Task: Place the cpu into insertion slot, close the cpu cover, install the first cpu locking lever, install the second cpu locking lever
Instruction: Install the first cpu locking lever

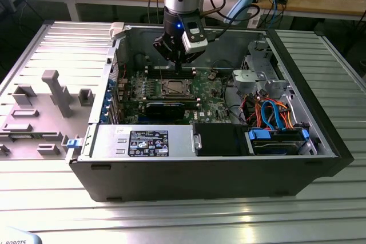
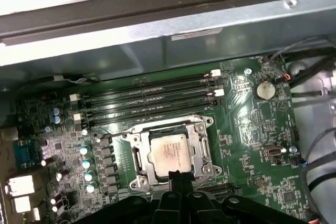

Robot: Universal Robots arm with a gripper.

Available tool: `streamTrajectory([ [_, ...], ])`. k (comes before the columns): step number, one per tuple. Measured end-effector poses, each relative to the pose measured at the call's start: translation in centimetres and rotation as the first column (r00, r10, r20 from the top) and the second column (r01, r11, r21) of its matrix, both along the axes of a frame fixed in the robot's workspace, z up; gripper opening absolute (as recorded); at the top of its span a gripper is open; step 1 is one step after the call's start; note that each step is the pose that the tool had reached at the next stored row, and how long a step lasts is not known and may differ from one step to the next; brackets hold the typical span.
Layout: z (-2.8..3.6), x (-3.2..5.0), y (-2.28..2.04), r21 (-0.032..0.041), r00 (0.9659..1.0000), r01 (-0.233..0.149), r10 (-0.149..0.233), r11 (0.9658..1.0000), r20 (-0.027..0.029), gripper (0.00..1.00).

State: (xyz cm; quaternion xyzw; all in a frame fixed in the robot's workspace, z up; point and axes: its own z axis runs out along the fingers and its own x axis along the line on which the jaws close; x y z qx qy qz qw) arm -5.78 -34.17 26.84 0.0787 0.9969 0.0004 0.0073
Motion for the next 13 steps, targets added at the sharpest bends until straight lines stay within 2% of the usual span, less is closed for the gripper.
streamTrajectory([
  [13, -0.01, -0.07, 0.01, 0.0006, 1.0, -0.003, 0.003, 1.0, 0.001, 0.11],
])
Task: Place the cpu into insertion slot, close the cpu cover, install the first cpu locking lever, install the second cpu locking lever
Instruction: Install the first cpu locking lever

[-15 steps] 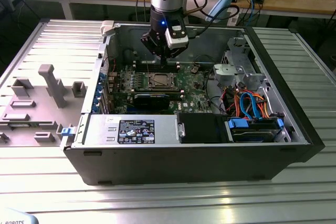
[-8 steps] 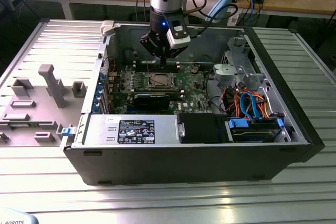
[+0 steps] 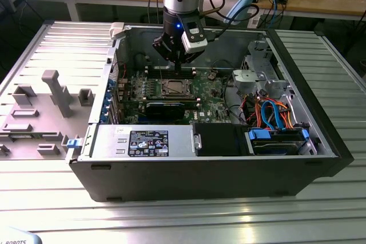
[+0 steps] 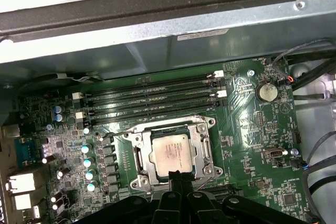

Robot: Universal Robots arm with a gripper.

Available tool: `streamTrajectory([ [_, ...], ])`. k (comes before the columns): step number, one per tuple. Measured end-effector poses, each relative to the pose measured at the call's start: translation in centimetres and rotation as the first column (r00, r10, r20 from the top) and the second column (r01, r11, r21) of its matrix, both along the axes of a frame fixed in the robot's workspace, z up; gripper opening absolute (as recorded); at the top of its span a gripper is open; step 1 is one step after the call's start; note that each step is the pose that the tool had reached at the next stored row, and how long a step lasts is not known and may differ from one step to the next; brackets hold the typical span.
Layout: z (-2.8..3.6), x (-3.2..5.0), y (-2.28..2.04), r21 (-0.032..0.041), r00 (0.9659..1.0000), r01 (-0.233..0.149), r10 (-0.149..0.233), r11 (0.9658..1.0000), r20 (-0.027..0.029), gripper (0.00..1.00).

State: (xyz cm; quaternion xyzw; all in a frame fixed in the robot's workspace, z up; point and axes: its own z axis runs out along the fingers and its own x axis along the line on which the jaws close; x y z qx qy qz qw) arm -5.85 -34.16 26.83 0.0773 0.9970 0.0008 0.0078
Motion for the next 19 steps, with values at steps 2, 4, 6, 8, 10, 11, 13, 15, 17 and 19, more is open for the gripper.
streamTrajectory([
  [2, 0.0, 0.0, 0.0, 0.0, 1.0, 0.0, 0.0, 1.0, 0.0, 0.11],
  [4, 0.0, 0.0, 0.0, -0.0001, 1.0, -0.001, 0.001, 1.0, 0.0, 0.11],
  [6, 0.0, 0.0, 0.0, 0.0, 0.9999, -0.015, 0.015, 0.9999, 0.0, 0.11],
  [8, -0.02, -0.01, 0.0, -0.0001, 0.9984, -0.056, 0.056, 0.9984, 0.0, 0.11],
  [10, -0.04, -0.06, 0.0, 0.0, 0.996, -0.089, 0.089, 0.996, 0.0, 0.11],
  [11, -0.04, -0.23, 0.0, 0.0002, 0.9958, -0.091, 0.091, 0.9958, 0.0001, 0.11],
  [13, -0.04, -1.01, 0.0, 0.0004, 0.9954, -0.096, 0.096, 0.9954, 0.0, 0.11],
  [15, -0.06, -1.24, 0.0, 0.0008, 0.9935, -0.114, 0.114, 0.9935, 0.0001, 0.11],
  [17, -0.15, -1.25, 0.0, 0.0008, 0.9844, -0.176, 0.176, 0.9844, 0.0001, 0.11],
  [19, -0.22, -1.37, -0.01, 0.0011, 0.9808, -0.195, 0.195, 0.9808, 0.0001, 0.11],
])
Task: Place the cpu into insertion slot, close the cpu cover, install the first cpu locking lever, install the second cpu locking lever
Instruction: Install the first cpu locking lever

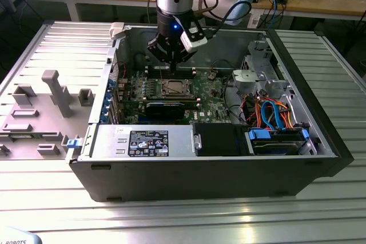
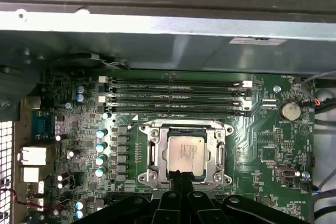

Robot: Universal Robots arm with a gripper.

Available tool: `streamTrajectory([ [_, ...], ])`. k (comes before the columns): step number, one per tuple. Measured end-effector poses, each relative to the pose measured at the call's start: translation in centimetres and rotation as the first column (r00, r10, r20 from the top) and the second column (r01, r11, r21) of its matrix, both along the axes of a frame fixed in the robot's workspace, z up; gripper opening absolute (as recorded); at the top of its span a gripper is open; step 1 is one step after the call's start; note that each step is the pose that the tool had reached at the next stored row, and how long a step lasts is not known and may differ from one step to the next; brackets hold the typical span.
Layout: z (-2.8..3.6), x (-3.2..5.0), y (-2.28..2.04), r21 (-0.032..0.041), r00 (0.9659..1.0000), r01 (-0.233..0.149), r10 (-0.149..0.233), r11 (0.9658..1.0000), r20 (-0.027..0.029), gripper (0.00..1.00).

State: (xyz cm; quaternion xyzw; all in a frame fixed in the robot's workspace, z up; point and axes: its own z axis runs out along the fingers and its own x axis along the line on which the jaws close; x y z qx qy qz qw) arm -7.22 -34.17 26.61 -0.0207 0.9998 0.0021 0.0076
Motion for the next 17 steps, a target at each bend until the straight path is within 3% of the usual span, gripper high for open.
streamTrajectory([
  [2, -0.07, -0.38, 0.0, 0.0006, 1.0, -0.006, 0.006, 1.0, 0.0, 0.11],
  [5, -0.12, -1.97, 0.0, 0.0019, 1.0, -0.006, 0.006, 1.0, 0.0007, 0.11],
  [11, -0.24, -3.94, 0.01, 0.005, 1.0, -0.006, 0.006, 1.0, 0.0008, 0.11],
  [15, -0.41, -4.68, 0.07, 0.0246, 1.0, -0.006, 0.006, 0.9997, 0.001, 0.11],
  [17, -0.45, -4.8, 0.24, 0.0266, 1.0, -0.006, 0.006, 0.9996, 0.001, 0.11],
])
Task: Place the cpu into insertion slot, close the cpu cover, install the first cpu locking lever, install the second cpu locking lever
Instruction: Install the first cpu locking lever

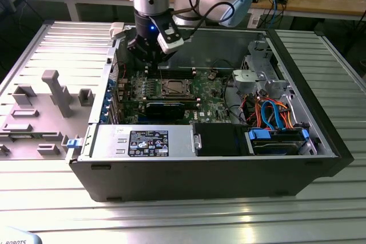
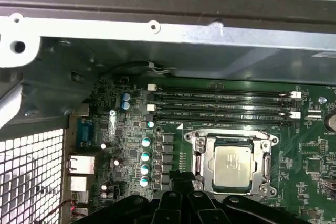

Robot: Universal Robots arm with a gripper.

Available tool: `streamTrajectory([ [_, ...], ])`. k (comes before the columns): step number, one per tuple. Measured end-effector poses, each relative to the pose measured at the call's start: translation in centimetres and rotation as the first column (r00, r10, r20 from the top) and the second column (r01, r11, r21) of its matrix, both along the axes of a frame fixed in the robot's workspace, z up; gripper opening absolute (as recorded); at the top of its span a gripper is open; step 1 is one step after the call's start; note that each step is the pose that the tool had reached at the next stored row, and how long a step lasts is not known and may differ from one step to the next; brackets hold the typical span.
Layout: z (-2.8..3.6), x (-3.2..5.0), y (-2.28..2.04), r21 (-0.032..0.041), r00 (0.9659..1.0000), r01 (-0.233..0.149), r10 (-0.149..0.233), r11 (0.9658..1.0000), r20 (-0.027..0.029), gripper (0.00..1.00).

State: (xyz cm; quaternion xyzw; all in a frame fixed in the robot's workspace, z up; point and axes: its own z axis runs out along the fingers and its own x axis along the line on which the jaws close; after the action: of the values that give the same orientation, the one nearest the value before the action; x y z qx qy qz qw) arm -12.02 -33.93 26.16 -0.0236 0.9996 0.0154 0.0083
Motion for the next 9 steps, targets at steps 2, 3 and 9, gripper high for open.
streamTrajectory([
  [2, -0.02, -0.02, 0.29, 0.0001, 1.0, 0.0, 0.0, 1.0, 0.0, 0.11],
  [3, -0.16, -0.02, 2.22, 0.0017, 1.0, 0.0, 0.0, 1.0, -0.0001, 0.11],
  [9, -0.28, 1.22, 2.68, 0.0018, 1.0, 0.0, 0.0, 1.0, 0.0058, 0.11],
])
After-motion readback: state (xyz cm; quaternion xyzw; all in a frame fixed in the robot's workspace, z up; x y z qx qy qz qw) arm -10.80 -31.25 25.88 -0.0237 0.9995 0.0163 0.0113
